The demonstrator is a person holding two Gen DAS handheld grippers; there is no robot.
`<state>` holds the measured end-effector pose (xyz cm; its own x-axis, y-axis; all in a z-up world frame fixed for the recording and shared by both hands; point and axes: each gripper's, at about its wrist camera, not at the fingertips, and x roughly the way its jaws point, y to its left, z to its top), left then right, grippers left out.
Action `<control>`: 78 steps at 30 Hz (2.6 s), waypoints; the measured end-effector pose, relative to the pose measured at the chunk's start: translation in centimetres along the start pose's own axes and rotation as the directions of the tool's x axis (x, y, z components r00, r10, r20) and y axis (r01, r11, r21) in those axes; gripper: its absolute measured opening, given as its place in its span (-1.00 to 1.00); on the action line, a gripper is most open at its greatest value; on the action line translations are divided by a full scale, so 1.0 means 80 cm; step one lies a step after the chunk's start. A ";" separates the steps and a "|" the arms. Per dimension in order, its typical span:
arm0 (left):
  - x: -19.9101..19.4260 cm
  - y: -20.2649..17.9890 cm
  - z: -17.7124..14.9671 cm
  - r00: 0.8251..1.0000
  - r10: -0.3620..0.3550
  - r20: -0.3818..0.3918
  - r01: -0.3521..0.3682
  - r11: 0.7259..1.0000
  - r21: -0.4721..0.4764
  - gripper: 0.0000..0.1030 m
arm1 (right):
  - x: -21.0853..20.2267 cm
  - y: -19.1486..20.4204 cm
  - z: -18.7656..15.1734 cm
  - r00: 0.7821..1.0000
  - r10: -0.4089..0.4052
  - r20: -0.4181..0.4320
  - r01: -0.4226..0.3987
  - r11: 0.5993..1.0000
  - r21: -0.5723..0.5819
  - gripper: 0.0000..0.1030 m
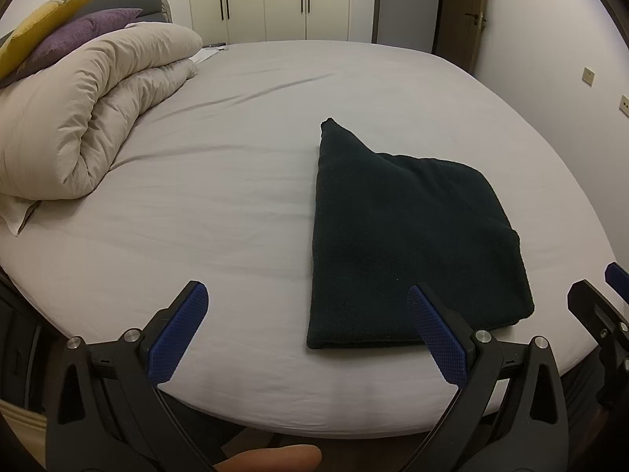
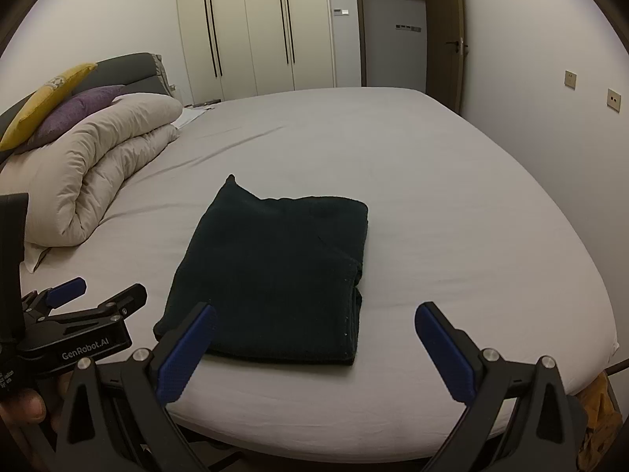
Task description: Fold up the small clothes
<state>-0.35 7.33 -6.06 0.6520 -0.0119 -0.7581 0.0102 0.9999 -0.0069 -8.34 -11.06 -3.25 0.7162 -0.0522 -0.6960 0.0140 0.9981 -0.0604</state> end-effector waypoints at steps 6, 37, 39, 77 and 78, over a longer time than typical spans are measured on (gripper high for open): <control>0.000 0.002 0.000 1.000 0.002 0.000 -0.002 1.000 -0.003 1.00 | 0.001 0.002 -0.001 1.000 -0.001 -0.003 0.001 1.000 -0.001 1.00; -0.001 0.005 -0.002 1.000 0.003 -0.001 -0.003 1.000 -0.003 1.00 | 0.002 0.000 -0.003 1.000 -0.001 -0.003 0.001 1.000 0.000 1.00; -0.001 0.004 -0.002 1.000 0.004 -0.003 -0.004 1.000 -0.002 1.00 | 0.001 0.000 -0.004 1.000 -0.001 -0.003 0.001 1.000 0.001 1.00; 0.001 0.005 -0.003 1.000 -0.010 -0.019 0.010 1.000 0.001 1.00 | 0.003 0.000 -0.004 1.000 0.001 -0.005 -0.001 1.000 0.003 1.00; 0.001 0.005 -0.003 1.000 -0.010 -0.020 0.010 1.000 0.002 1.00 | 0.003 0.000 -0.004 1.000 0.000 -0.004 0.000 1.000 0.003 1.00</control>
<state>-0.46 7.74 -6.30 0.6365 -0.0219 -0.7710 0.0180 0.9997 -0.0135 -8.42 -11.10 -3.62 0.7131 -0.0524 -0.6991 0.0163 0.9982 -0.0582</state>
